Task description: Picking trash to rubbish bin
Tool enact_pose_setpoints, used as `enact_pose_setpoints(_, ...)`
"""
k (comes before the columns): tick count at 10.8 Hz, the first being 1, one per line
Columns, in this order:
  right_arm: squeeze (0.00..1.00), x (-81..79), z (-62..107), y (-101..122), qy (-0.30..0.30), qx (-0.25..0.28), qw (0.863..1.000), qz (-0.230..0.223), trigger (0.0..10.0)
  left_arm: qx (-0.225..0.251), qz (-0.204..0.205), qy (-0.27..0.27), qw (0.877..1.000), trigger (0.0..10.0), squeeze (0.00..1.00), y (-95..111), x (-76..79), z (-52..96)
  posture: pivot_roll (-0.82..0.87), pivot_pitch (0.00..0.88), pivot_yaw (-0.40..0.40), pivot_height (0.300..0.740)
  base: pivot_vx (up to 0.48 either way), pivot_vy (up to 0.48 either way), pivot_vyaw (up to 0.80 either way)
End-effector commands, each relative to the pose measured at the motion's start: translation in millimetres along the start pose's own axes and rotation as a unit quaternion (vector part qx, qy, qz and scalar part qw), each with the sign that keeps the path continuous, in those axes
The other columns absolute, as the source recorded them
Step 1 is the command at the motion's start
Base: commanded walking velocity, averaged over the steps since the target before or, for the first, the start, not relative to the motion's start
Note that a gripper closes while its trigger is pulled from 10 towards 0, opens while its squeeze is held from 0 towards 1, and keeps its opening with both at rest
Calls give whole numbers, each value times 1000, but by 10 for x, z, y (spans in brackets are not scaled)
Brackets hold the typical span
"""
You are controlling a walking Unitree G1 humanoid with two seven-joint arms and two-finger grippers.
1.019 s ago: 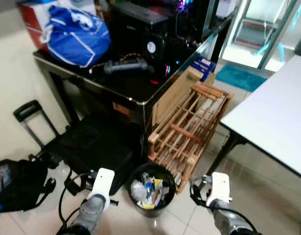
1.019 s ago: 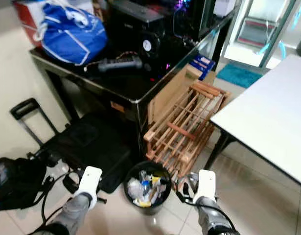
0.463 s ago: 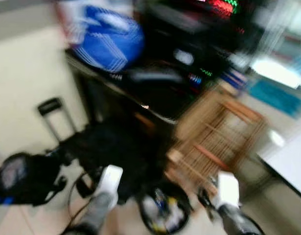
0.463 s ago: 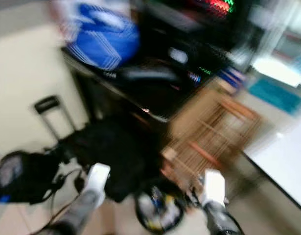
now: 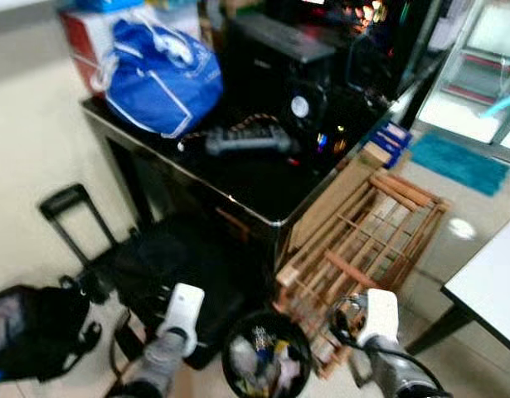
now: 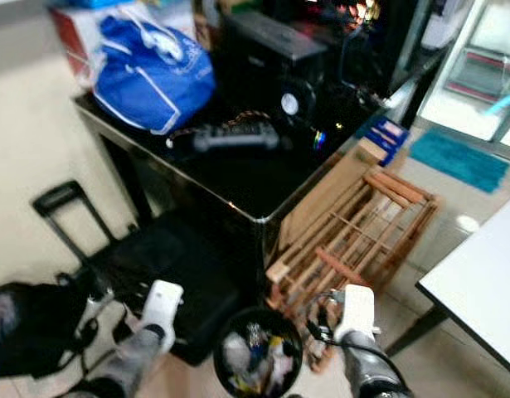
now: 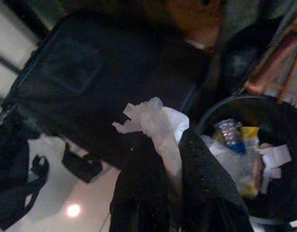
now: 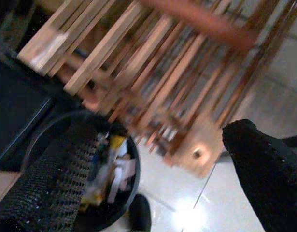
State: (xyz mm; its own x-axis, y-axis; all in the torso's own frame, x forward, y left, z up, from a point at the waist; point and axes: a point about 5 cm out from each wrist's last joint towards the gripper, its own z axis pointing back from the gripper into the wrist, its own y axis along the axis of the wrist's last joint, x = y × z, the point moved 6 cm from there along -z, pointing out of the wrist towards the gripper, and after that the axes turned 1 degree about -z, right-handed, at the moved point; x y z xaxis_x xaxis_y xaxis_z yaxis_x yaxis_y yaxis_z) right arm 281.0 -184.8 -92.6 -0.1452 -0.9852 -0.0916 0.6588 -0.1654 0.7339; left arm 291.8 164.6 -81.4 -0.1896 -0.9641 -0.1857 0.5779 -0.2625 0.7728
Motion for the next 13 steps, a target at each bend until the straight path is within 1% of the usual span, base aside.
enact_pose_setpoints(1, 0, -54, 7, -71, 7, -11, 1000, -2, 10000, -10, 2, 1, 1000, 10000, 0, -73, -28, 19, -11, 51, 17, 740, 0, 0, 0)
enact_pose_setpoints(6, 0, -63, 5, -79, 11, -16, 1000, 5, 10000, -16, -6, -4, 1000, 10000, 0, -101, -29, 23, -9, 57, 19, 740, 0, 0, 0)
enact_pose_setpoints(7, 0, -98, 10, -129, 32, -33, 998, 49, 10000, -18, -9, -6, 1000, 10000, 0, -102, -28, 23, -9, 60, 18, 740, 0, 0, 0)
enact_pose_setpoints(8, 0, -148, 14, -149, 58, -43, 995, 75, 10000, -17, -10, -7, 1000, 10000, 0, -96, -25, 21, -9, 61, 17, 740, 0, 0, 0)
enact_pose_setpoints(9, 0, -163, 8, -105, 79, -45, 990, 106, 10000, -15, -15, -10, 1000, 10000, 0, -67, -20, 10, -18, 66, 16, 740, 0, 0, 0)
enact_pose_setpoints(10, 0, -177, -1, -21, 92, -34, 990, 105, 10000, -13, -17, -13, 1000, 10000, 0, -35, -11, -1, -23, 68, 15, 740, 0, 0, 0)
enact_pose_setpoints(11, 0, -223, -1, 39, 116, -28, 987, 109, 10000, -8, -18, -20, 1000, 10000, 0, 12, 12, -15, -25, 71, 14, 740, 0, 0, 0)
enact_pose_setpoints(12, 0, -250, 2, 54, 128, -27, 985, 113, 10000, -6, -18, -23, 1000, 10000, 0, 28, 24, -20, -25, 73, 14, 740, 0, 0, 0)
enact_pose_setpoints(13, 0, -346, 30, 58, 173, -29, 976, 130, 10000, -2, -17, -31, 999, 10000, 0, 74, 62, -34, -28, 79, 11, 740, 0, 0, 0)
